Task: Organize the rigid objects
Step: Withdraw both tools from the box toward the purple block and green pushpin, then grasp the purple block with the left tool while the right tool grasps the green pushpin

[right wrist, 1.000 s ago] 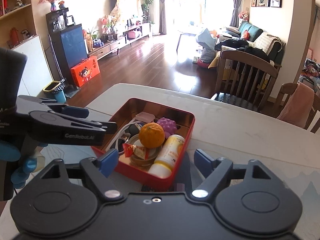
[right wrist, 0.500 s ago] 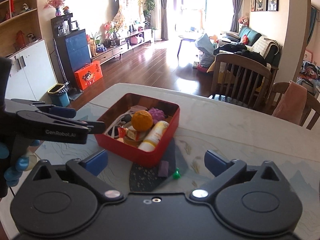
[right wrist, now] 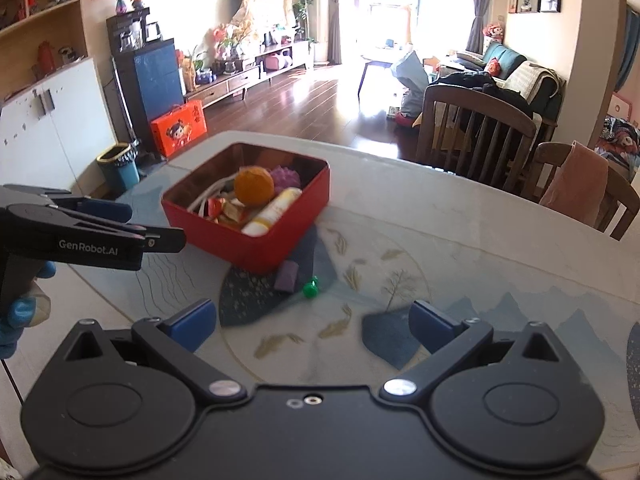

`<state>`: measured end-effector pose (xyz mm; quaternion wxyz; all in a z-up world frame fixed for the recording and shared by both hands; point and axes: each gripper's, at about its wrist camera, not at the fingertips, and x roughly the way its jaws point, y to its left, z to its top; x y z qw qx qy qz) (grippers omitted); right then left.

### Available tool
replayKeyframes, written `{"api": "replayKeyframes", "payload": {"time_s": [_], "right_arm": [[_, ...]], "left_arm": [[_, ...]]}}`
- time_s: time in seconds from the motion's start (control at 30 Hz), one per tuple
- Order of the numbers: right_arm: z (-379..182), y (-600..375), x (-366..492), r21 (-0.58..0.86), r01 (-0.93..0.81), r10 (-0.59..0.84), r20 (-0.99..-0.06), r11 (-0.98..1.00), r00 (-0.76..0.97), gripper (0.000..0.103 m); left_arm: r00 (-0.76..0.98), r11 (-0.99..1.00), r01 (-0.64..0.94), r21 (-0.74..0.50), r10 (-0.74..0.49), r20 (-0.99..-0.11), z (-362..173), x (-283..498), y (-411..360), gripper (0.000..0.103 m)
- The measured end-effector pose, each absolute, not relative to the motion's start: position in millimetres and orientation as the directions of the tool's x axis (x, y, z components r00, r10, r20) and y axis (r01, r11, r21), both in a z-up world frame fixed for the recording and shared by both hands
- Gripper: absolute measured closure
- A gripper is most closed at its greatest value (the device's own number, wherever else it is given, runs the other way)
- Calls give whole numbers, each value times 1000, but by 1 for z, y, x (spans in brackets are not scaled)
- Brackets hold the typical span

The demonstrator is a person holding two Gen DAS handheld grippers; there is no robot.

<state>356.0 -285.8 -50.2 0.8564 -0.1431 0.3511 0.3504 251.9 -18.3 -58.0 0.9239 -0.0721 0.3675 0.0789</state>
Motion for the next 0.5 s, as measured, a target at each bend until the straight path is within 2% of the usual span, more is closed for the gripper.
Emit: {"api": "replayKeyframes", "payload": {"time_s": [0.33,0.5], "right_arm": [[-73,-286,363,-91,-783,515,-706,616,487,3],[-89,-280,374,-106,-807,516,-718,581,466,10]], "left_arm": [[711,969,-232,-91,105,-696,-81,256,-52,20],[704,964,-245,-102,105,-702,-93,266,-60,20]]}}
